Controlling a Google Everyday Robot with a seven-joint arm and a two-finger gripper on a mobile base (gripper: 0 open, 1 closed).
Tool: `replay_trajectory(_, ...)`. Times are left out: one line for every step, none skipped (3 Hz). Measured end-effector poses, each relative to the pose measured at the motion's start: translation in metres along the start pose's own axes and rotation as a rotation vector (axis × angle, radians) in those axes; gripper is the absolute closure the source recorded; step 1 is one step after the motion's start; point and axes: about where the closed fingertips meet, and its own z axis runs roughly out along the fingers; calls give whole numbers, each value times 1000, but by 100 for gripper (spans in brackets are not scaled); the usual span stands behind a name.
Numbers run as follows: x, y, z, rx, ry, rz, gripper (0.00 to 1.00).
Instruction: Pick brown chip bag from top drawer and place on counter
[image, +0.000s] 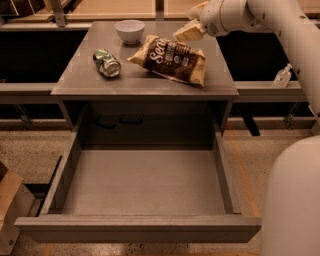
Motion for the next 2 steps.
replay_trajectory(0,2,3,-5,-1,1,0)
replay_trajectory(0,2,3,-5,-1,1,0)
